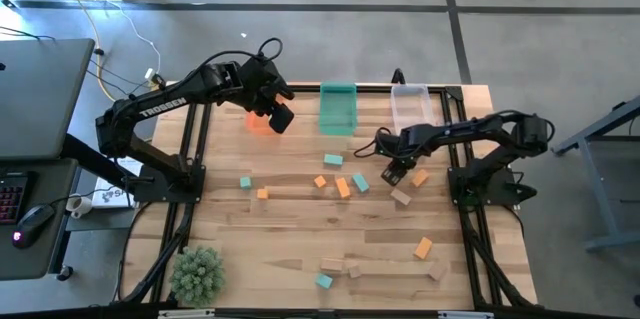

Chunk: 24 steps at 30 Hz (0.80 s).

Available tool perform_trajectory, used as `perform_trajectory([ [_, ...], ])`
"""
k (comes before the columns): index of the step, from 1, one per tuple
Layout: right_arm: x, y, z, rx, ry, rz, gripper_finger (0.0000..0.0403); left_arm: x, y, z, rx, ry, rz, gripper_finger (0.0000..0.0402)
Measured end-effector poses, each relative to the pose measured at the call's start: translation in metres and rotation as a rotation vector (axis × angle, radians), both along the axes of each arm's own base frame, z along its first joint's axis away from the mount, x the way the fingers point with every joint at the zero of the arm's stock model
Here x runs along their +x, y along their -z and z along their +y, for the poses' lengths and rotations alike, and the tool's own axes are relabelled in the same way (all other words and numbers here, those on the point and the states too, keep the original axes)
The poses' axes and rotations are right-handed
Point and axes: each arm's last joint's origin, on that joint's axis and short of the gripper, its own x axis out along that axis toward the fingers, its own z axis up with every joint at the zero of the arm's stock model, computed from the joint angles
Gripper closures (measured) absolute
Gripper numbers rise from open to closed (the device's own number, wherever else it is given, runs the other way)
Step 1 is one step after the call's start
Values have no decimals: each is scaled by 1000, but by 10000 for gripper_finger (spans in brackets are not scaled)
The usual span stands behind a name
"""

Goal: Sort & place blocks by color
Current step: Put the brown block into the transparent bin

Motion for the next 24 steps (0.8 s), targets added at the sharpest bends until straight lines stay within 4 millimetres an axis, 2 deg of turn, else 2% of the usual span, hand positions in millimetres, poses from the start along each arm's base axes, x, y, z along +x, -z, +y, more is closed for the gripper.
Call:
perform_trajectory([
  [7,-7,-18,2,0,28,-62,296,1,0,-2,0,10,0,195],
  [16,-26,-68,3,-101,153,-344,296,9,0,-16,-3,61,-2,195],
  [24,-43,-106,-12,-288,287,-612,296,17,0,-33,-5,126,-4,195],
])
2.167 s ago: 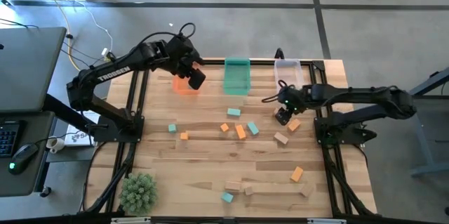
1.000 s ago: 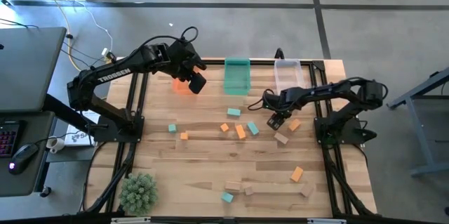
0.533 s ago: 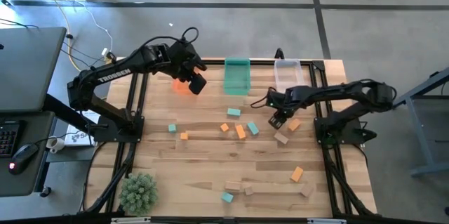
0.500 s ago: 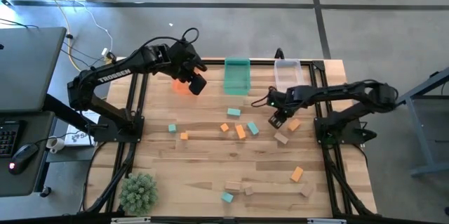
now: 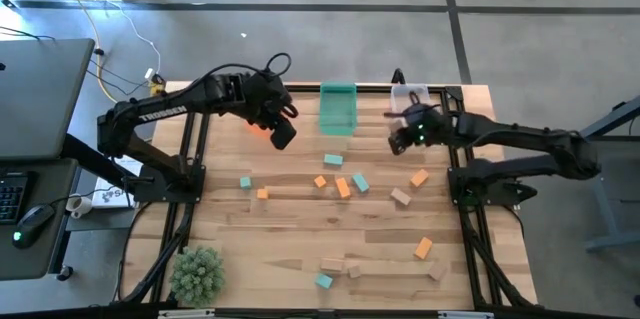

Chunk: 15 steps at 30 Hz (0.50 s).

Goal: Sort & place blocks by color
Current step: Put the brown block into the transparent bin

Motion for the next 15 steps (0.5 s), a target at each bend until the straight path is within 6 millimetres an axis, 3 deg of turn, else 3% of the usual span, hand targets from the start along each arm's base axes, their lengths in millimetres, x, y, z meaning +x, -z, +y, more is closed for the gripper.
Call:
perform_trajectory([
  [6,-7,-17,-17,-191,102,-87,296,6,-1,-12,7,45,-13,195],
  [15,-16,-29,-45,-404,288,-69,296,23,-1,-28,95,70,-51,195],
])
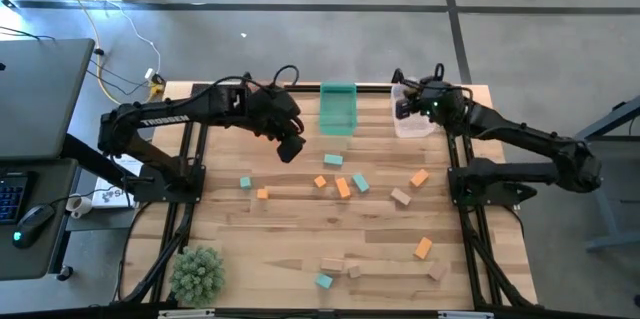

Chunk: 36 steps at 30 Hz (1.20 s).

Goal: Sort & place blocks by color
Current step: Put the brown block into the transparent bin

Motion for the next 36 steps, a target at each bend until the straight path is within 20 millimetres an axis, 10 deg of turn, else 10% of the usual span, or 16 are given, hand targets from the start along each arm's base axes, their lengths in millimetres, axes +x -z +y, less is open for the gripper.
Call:
perform_trajectory([
  [13,-6,42,-41,285,89,106,296,27,26,-14,17,14,84,195],
  [36,2,110,-74,556,121,301,296,83,132,-7,-81,-26,399,195],
])
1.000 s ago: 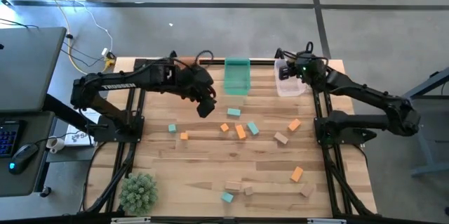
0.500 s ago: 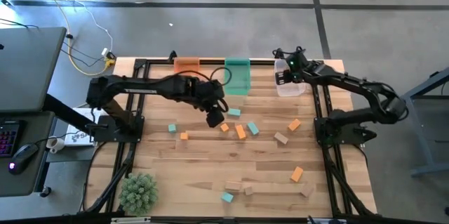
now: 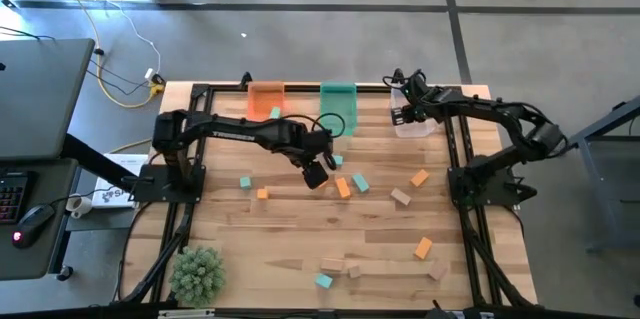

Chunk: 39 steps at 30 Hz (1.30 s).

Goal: Sort & place blocks by color
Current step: Put the brown block into the transparent bin, then put the yellow block into the blue bin

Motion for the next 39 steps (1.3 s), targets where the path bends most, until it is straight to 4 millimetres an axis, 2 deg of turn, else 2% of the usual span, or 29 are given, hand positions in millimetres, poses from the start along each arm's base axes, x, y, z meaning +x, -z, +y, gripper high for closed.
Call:
perform_trajectory([
  [5,1,6,-1,20,-1,18,296,3,11,2,-29,-26,23,195],
  [12,1,7,-1,21,3,21,293,6,14,-2,-84,-14,14,195],
  [18,2,7,-1,38,-10,3,278,15,13,-9,-96,-12,-68,195],
  [22,2,7,0,52,-31,-8,276,24,23,-11,-118,-44,-97,195],
  [28,3,7,0,50,-59,2,273,25,36,-11,-132,-61,-50,195],
  [34,3,7,0,56,-77,-1,242,28,48,-10,-143,-61,-23,195],
  [39,3,7,0,56,-80,1,210,29,49,-12,-130,-60,-25,195],
])
